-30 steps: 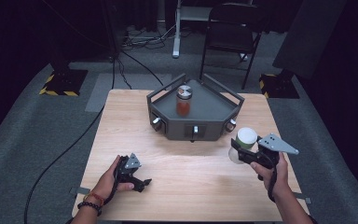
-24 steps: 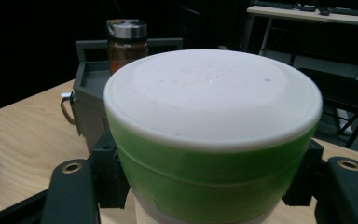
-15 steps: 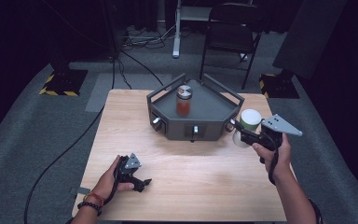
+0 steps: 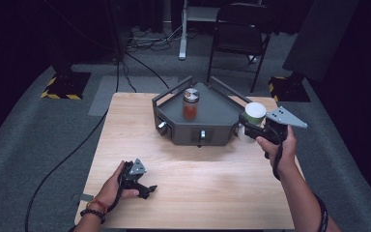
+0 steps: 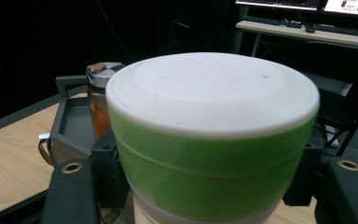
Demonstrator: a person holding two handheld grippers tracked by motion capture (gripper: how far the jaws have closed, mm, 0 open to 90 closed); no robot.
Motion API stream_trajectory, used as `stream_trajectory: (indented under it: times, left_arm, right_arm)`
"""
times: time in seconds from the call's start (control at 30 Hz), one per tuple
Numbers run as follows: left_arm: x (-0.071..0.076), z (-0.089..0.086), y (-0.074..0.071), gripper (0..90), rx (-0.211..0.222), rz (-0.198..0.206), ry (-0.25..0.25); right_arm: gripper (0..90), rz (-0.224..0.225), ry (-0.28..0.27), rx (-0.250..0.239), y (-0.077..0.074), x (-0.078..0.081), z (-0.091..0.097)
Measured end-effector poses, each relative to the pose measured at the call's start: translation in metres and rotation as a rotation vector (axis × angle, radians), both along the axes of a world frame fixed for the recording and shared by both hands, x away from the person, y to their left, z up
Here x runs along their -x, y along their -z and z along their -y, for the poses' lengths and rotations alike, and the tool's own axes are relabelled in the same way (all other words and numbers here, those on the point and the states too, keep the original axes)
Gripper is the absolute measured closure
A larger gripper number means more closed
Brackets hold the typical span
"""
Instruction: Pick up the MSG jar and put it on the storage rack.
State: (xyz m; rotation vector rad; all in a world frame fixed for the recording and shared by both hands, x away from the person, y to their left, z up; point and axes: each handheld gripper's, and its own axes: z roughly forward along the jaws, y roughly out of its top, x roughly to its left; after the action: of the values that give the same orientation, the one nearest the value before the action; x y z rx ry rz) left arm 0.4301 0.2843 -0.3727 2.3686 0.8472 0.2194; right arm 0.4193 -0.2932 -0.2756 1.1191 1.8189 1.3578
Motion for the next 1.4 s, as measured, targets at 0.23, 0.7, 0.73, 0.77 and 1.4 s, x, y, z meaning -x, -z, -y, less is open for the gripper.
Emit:
stream_trajectory:
  times: [0.23,0.7,0.73,0.77,1.4]
  left_arm:
    - [0.0,0.0,0.0,0.2,0.0,0.0,0.0]
    - [0.0,0.0,0.0,0.2,0.0,0.0,-0.002]
    - [0.0,0.0,0.0,0.2,0.0,0.0,-0.002]
    - [0.0,0.0,0.0,0.2,0.0,0.0,-0.001]
    - [0.001,0.0,0.0,0.2,-0.001,0.0,-0.004]
  right_arm:
    - [33.6,0.007,-0.005,-0.004,-0.006,-0.013,-0.011]
    - [33.6,-0.001,-0.012,-0.009,-0.008,-0.038,-0.027]
    - [33.6,-0.002,-0.013,-0.01,-0.009,-0.04,-0.027]
    - [33.6,-0.001,-0.012,-0.011,-0.01,-0.041,-0.028]
    - [33.6,-0.014,-0.016,0.0,-0.007,-0.076,-0.05]
